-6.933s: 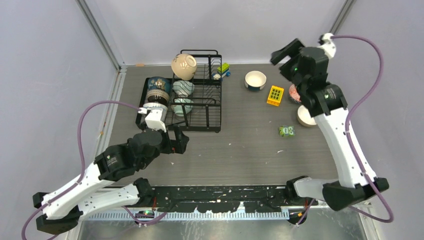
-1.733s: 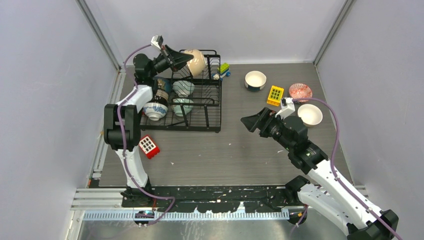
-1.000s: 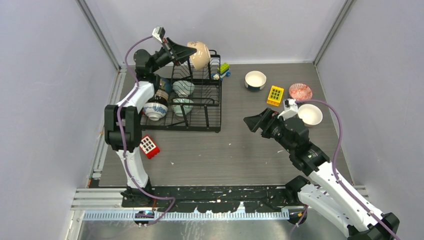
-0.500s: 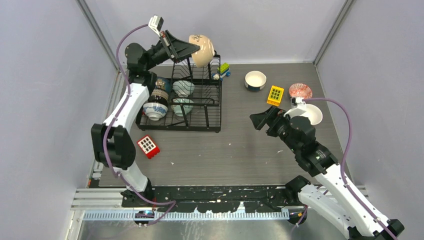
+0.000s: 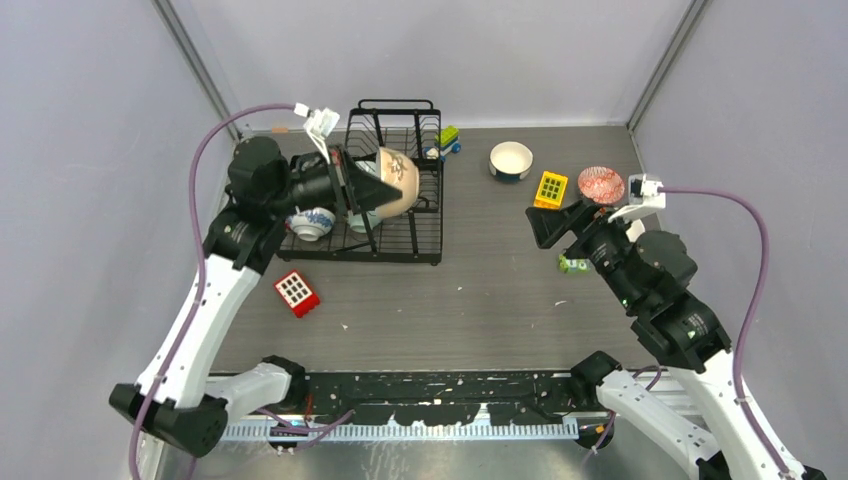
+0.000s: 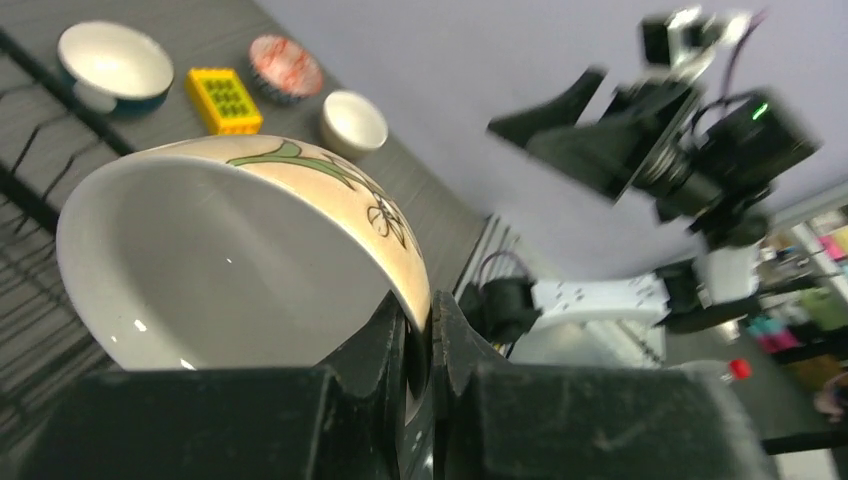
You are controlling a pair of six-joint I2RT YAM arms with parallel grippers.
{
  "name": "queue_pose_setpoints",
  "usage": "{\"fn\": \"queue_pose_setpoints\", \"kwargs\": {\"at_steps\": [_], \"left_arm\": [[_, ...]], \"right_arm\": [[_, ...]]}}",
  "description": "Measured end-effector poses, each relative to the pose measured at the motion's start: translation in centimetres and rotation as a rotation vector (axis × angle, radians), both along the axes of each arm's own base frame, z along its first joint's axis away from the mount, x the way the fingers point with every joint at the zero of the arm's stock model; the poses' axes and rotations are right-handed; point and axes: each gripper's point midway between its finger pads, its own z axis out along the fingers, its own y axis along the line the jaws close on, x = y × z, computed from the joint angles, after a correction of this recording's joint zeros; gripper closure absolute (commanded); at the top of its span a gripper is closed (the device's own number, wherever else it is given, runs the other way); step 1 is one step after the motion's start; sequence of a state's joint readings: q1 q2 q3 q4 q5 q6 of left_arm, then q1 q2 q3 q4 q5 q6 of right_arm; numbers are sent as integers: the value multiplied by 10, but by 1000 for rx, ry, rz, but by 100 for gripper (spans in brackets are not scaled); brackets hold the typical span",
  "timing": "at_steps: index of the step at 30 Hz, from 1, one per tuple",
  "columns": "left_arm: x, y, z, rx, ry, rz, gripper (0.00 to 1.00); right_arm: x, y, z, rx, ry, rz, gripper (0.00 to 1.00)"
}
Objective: Unload the bowls from the dish rack
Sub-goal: Pick up the bowl from the dish rack.
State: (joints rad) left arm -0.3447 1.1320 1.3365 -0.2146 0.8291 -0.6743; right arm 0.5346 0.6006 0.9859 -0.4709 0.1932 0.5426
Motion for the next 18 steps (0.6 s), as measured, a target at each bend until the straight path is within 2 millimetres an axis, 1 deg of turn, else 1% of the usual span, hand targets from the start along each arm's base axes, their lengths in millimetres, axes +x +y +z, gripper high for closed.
{"fn": "queue_pose_setpoints", "kwargs": {"at_steps": [3,6,10,13,15,18], "left_arm": [[-29,5,-20,116,-45,11,100],[-55,10,-36,220,-101,-9,100],[-90,11,-63,359,-171,-85,100],[-110,11,-85,448,-211,-147,100],[-122,13,-101,513,-233,-187,100],[-135,16,-121,608,-275,-236,100]], "right_arm": [[-1,6,15,-12,-14,35,8],[3,20,22,-29,1,98,8],[10,48,29,-54,58,217,10],[14,68,38,-59,94,302,11],[16,82,39,-67,133,361,12],[13,100,29,-101,207,438,13]]}}
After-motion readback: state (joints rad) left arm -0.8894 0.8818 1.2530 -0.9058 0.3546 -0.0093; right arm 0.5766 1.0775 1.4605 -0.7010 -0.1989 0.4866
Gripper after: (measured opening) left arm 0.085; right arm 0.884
